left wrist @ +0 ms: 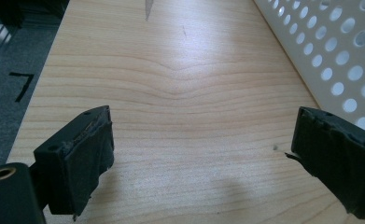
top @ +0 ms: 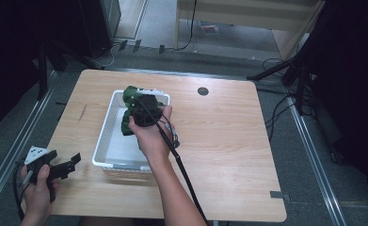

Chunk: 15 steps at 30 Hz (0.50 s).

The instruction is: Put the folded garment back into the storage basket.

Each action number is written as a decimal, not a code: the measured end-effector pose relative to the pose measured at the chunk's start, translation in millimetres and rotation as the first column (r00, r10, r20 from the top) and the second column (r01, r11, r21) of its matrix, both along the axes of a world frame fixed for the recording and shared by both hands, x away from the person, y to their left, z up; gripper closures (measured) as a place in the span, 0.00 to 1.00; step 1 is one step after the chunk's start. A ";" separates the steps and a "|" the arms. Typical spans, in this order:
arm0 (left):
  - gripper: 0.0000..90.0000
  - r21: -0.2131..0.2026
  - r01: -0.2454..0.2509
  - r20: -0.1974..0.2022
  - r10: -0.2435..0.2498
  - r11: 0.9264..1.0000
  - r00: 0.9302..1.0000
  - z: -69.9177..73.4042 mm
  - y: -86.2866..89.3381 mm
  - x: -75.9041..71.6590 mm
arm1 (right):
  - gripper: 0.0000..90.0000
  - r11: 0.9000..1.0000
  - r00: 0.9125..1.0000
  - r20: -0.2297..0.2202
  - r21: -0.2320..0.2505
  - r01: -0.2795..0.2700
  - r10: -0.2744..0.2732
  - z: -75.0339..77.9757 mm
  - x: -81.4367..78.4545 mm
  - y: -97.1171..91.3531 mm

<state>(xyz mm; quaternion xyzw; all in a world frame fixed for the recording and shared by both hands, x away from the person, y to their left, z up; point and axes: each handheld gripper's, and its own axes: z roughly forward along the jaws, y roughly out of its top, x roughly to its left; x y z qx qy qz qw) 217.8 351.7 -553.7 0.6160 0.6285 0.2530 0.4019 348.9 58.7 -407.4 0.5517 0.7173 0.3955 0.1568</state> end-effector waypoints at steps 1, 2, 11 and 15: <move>0.08 -0.001 0.000 0.000 0.000 1.000 1.000 0.0 -0.1 0.0 | 0.80 1.000 1.000 -0.005 0.001 0.000 0.000 -1.7 0.5 1.9; 0.08 0.000 0.001 0.000 -0.001 1.000 1.000 0.0 0.1 0.0 | 0.80 1.000 1.000 -0.007 0.001 -0.001 0.001 -3.1 1.1 3.2; 0.08 -0.003 0.002 -0.004 -0.002 1.000 1.000 0.1 0.2 0.0 | 0.79 1.000 0.999 -0.030 -0.005 -0.011 0.011 -21.0 7.5 17.0; 0.08 -0.002 0.003 -0.003 -0.003 1.000 1.000 0.1 0.2 0.0 | 0.79 1.000 0.999 -0.037 -0.014 -0.013 0.013 -30.5 9.6 22.6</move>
